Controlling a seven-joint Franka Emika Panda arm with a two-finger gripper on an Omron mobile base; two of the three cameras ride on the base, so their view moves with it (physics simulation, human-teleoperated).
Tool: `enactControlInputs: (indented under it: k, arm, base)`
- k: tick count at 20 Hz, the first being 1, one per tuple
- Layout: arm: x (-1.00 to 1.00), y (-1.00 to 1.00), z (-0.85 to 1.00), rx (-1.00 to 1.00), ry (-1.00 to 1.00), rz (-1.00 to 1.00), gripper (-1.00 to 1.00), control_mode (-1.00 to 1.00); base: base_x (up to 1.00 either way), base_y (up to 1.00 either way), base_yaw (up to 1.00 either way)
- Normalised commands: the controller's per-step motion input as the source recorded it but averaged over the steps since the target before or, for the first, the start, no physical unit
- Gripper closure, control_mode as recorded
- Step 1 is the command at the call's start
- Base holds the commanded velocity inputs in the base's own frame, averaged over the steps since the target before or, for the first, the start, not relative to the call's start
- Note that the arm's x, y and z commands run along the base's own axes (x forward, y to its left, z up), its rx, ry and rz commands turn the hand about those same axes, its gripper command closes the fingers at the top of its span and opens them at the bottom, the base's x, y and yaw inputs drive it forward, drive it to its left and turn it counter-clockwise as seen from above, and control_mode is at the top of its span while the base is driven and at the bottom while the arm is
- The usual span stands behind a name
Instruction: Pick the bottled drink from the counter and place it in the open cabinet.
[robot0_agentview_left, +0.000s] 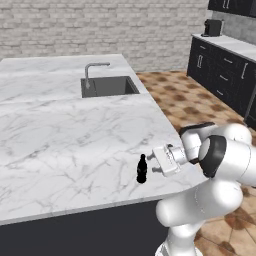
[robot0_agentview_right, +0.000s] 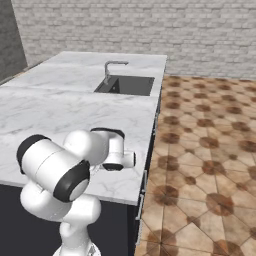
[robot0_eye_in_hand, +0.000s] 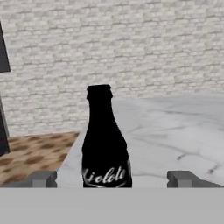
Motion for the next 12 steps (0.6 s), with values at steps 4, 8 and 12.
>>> enactControlInputs:
  k: [4,8,12]
  arm:
    - [-0.17,0.08,0.00,0.00,0.01,0.00,-1.00,-1.00]
    - [-0.04,0.04,0.00,0.00,0.00,0.00,-1.00,-1.00]
    - [-0.02,0.04,0.00,0.00,0.01,0.00,-1.00,-1.00]
  base:
    - [0.00,0.00,0.00]
    - [0.00,0.00,0.00]
    - [0.00,0.00,0.00]
